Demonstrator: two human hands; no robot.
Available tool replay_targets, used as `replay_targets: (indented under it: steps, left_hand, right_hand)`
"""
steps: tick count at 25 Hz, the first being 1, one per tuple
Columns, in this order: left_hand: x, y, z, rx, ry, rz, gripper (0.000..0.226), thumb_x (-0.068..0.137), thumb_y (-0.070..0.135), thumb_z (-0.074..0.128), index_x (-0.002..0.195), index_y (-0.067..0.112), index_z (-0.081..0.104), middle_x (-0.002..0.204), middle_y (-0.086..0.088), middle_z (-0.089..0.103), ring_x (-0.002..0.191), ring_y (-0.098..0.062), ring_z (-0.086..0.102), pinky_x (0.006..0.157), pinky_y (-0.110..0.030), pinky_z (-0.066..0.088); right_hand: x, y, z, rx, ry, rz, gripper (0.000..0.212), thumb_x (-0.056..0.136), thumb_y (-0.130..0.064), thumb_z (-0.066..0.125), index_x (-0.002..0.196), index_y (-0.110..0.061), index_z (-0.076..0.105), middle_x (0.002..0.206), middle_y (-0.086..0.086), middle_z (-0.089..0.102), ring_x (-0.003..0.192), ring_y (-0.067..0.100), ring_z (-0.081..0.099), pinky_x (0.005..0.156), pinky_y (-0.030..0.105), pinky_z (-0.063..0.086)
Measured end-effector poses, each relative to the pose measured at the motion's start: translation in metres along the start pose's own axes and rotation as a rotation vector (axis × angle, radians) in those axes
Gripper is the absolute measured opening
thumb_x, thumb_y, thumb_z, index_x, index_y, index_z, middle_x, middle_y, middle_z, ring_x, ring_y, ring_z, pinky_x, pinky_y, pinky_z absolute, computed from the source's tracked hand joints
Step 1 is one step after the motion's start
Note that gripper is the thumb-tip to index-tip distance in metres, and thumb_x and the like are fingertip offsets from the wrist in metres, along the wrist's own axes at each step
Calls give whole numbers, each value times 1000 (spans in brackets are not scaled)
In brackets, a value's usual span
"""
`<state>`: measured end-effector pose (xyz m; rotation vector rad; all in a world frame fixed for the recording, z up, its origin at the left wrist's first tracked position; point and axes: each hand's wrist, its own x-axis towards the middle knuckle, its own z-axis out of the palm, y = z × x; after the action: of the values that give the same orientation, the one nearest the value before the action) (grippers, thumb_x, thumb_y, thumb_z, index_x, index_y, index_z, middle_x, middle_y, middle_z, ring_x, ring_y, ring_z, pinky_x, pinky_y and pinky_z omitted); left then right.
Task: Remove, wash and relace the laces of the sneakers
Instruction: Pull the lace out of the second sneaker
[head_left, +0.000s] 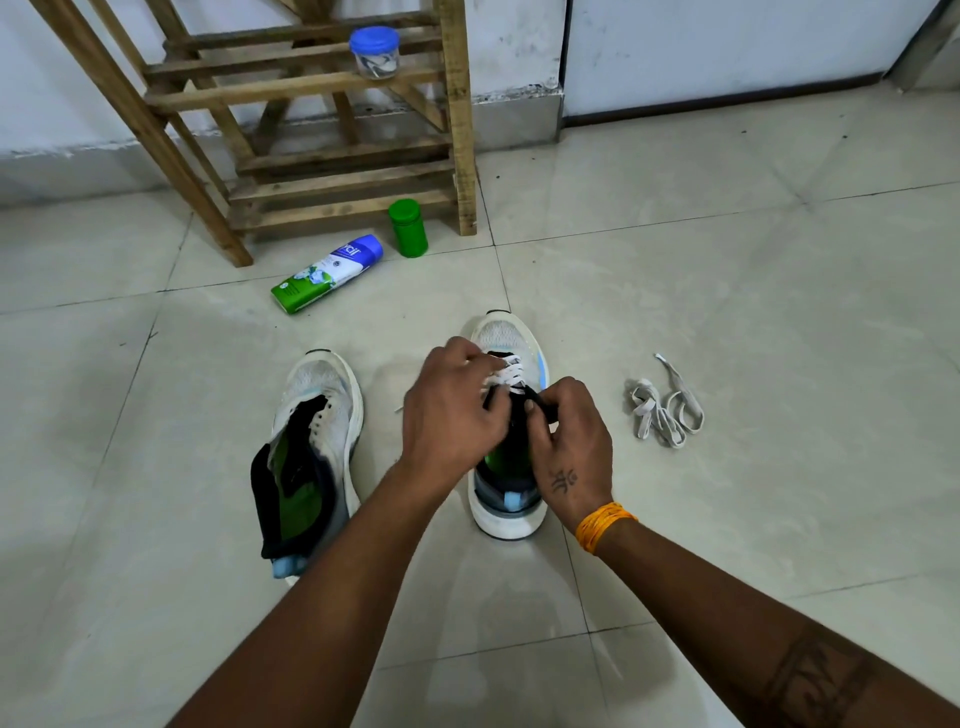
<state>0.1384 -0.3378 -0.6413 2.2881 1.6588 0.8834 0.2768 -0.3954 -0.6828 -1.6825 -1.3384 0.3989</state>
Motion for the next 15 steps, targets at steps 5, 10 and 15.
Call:
replay_targets:
  steps: [5, 10, 15]
  left_hand:
    - [7, 4, 8, 154, -71, 146, 8, 85, 19, 62, 80, 19, 69, 86, 4, 61, 87, -19, 55, 56, -30, 37]
    - [20, -30, -5, -296, 209, -659, 12, 79, 13, 64, 75, 19, 74, 78, 5, 71, 80, -19, 69, 67, -26, 44]
    - [12, -4, -2, 39, -6, 5, 23, 80, 26, 67, 101, 22, 76, 105, 5, 65, 101, -19, 57, 70, -30, 47]
  right_hand:
    - [1, -2, 1, -17, 3, -11, 16, 97, -17, 59, 87, -18, 47, 83, -3, 51, 77, 20, 52, 67, 44, 46]
    - [2, 2, -2, -12, 8, -17, 14, 98, -16, 59, 89, -20, 48, 86, -4, 52, 79, 20, 56, 66, 46, 51]
    - [2, 1, -2, 5, 9, -27, 15, 97, -16, 61, 89, -20, 50, 86, -5, 54, 79, 20, 58, 66, 47, 51]
